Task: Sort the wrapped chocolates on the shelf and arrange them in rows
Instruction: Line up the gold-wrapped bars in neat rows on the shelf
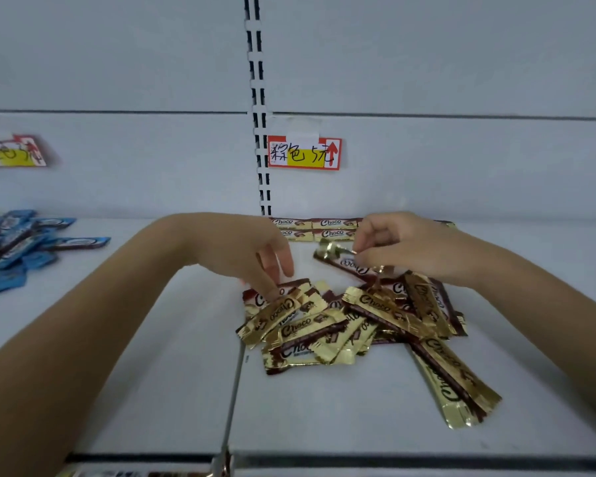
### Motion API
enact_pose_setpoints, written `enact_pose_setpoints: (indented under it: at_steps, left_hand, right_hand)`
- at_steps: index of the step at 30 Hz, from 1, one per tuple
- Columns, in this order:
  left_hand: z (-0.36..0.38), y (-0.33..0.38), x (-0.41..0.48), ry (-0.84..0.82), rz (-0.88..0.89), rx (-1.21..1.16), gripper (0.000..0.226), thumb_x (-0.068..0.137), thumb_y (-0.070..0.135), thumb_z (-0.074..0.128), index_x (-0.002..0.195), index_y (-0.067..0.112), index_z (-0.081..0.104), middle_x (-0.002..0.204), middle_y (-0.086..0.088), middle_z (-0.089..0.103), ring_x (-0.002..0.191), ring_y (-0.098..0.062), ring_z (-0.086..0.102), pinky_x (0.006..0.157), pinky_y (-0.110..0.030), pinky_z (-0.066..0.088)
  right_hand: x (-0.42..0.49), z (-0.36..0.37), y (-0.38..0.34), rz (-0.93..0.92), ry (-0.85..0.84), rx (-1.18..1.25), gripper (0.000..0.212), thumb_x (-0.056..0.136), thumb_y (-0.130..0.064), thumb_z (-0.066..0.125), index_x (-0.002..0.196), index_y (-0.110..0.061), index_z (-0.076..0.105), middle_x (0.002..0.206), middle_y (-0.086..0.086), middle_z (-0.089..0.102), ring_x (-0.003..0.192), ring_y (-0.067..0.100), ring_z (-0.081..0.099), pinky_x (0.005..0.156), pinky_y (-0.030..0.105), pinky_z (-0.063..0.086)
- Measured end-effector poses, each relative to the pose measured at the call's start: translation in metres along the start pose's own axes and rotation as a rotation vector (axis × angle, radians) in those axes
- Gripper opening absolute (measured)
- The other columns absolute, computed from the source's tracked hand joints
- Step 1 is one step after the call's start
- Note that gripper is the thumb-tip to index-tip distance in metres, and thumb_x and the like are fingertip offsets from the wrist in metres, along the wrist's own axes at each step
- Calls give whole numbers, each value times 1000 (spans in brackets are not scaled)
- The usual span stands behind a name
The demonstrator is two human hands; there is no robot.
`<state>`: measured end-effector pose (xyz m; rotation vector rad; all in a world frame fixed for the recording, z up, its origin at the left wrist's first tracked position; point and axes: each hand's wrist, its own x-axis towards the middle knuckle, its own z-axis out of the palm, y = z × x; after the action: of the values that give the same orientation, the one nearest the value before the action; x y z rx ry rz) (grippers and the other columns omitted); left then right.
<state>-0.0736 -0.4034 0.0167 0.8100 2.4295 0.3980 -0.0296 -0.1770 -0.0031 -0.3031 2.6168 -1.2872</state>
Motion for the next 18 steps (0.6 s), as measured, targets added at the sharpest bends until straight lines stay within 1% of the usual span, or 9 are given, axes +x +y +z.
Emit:
enact_pose_setpoints:
  at_steps: [3,5,6,7,9,11,13,15,18]
  left_hand:
    - [-1,1,-2,42,77,-57,15,78,22,71,82,33,63,74,16,63,63,2,59,69,-22,49]
    - [-2,-1,-2,108,99,-83,12,81,20,67,85,31,64,82,14,62,64,2,59,70,-22,49]
    - [-3,-3,-1,148,99,-91,11,83,19,66,88,28,65,86,11,63,68,0,61,72,-22,49]
    - [-4,-5,1,194,95,-91,11,84,18,64,91,26,64,89,9,64,73,-4,63,73,-21,50]
    - [-3,-9,8,295,81,-57,13,85,18,62,97,24,62,91,7,63,80,-10,62,74,-21,49]
    - [2,-11,15,363,83,-24,14,85,17,63,95,26,59,89,11,60,81,-8,59,71,-13,46]
    - [7,-14,20,395,98,56,13,84,18,64,90,27,56,89,13,57,85,-7,56,66,-7,41]
    - [8,-15,21,432,112,153,9,84,23,63,91,27,58,94,12,54,89,-6,52,66,-7,35]
    - [5,-14,19,400,145,210,16,84,31,64,98,26,65,93,15,51,86,-4,49,67,-7,34]
  right_hand:
    - [1,-2,0,33,75,194,31,82,-6,63,108,-20,56,81,-4,66,73,14,62,64,20,54]
    - [1,-1,1,41,68,279,49,81,0,62,123,-23,48,88,6,65,71,18,66,67,22,57]
    - [1,0,0,38,72,290,53,82,1,61,125,-27,46,92,10,64,72,20,68,70,24,57]
    - [1,2,0,20,86,290,51,83,0,60,122,-30,49,95,12,63,74,21,69,73,27,58]
    - [2,4,0,-47,124,266,31,85,-5,61,106,-27,61,99,9,64,81,22,69,77,30,57]
    - [4,8,3,-85,169,106,12,85,-18,63,91,-27,67,94,-2,68,84,13,66,78,23,54]
    - [6,10,7,-110,194,-176,7,84,-29,63,90,-32,66,88,-15,66,81,-1,61,72,9,42]
    - [9,10,11,-160,222,-382,13,84,-33,63,97,-33,66,97,-15,59,91,1,54,78,16,39]
    - [9,7,12,-222,179,-463,15,83,-32,64,97,-33,69,100,-13,57,97,5,49,83,25,36]
